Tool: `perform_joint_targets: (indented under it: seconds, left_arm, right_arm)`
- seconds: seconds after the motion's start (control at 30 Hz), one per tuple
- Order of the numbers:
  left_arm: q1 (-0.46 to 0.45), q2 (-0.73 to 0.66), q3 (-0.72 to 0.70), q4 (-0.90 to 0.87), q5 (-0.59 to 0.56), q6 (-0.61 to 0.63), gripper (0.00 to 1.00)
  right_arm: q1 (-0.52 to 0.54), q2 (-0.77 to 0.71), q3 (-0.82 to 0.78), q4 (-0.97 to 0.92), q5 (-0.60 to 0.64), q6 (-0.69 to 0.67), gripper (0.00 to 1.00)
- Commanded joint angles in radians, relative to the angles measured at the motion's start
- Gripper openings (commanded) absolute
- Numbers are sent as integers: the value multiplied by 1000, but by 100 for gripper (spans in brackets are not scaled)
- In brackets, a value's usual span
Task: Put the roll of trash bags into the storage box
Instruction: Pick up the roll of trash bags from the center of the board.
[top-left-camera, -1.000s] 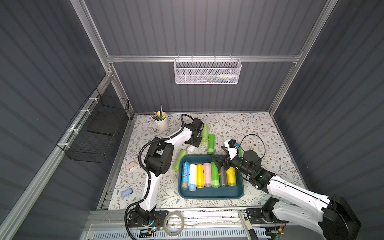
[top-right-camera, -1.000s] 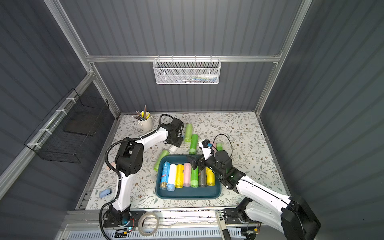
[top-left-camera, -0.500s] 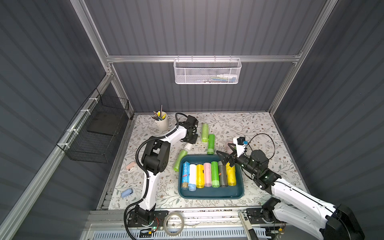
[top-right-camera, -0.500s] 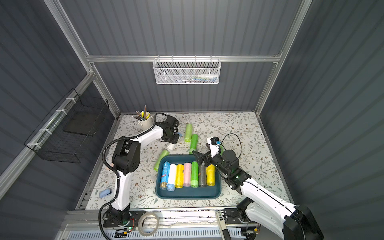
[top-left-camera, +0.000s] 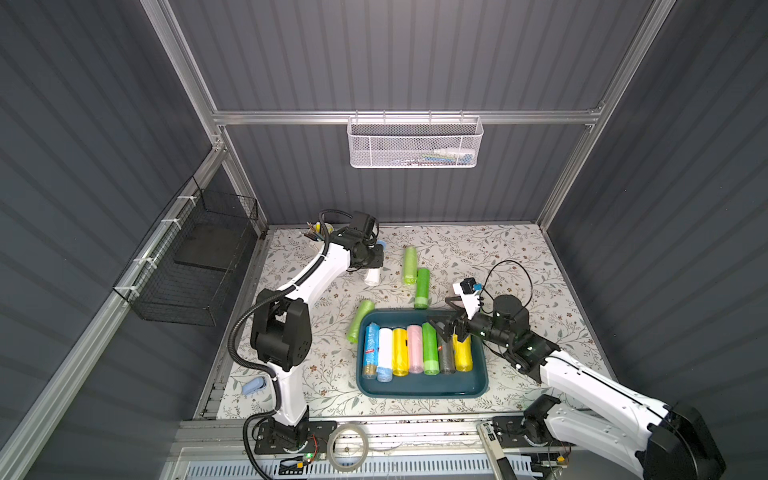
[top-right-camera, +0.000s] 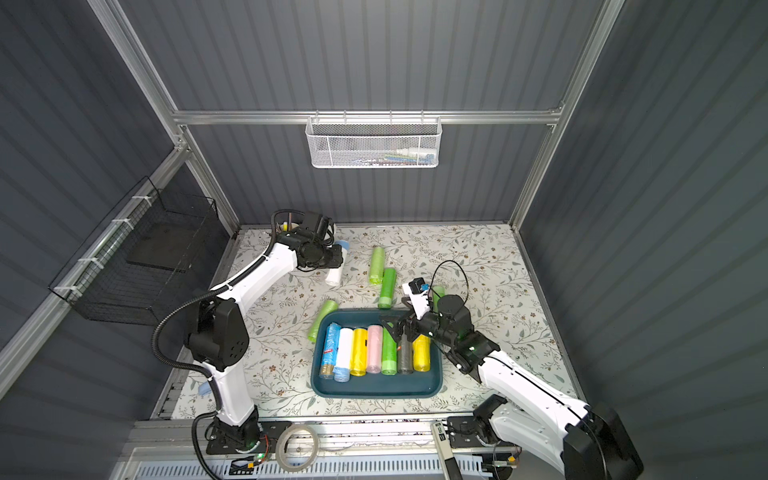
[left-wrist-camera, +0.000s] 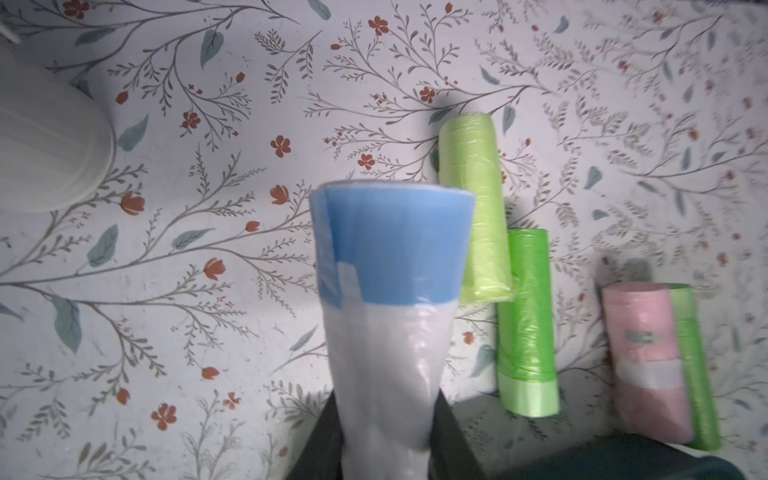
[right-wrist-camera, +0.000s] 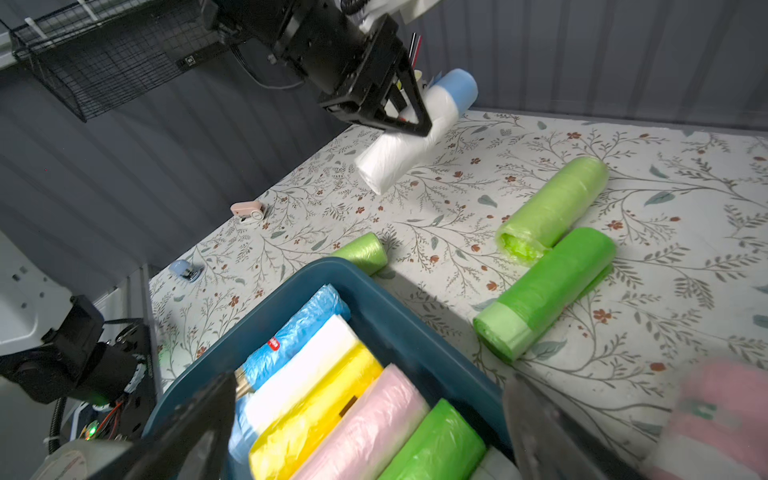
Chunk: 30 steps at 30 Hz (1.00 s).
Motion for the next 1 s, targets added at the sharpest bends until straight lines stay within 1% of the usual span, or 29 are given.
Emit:
perform_joint_targets:
  seconds: [0.0, 0.1, 0.2, 0.3, 0.4, 0.53, 0.7, 0.83, 0.97]
  left_arm:
    - [-2, -77, -72, -42, 144, -138, 26]
    - [-3, -172, -147, -61, 192, -158, 26]
    - [-6, -283, -237, -78, 219, -187, 26]
    - [-17, -382, -325, -121, 239, -213, 26]
    - [-36, -452, -382, -176, 256, -231, 26]
    - [-97, -544, -454, -177, 223, -283, 26]
    - [-199, -614, -535, -150, 102, -350, 26]
    - [-228, -672, -668, -45, 101, -424, 26]
    - [-264, -707, -753, 13, 81, -455, 26]
  right_arm:
    - [-1, -99, -20, -91, -81, -36, 99]
    - [2, -187, -81, -51, -91, -29, 99]
    - [4, -232, -139, 28, -91, -19, 99]
    - [6, -216, -151, 66, -132, -16, 99]
    - [13, -189, -147, 75, -170, -19, 99]
    - [37, -192, -147, 70, -175, -49, 99]
    - [55, -212, -158, 67, -172, -75, 99]
    - [57, -224, -161, 56, -139, -82, 99]
    - [56, -218, -165, 64, -136, -79, 99]
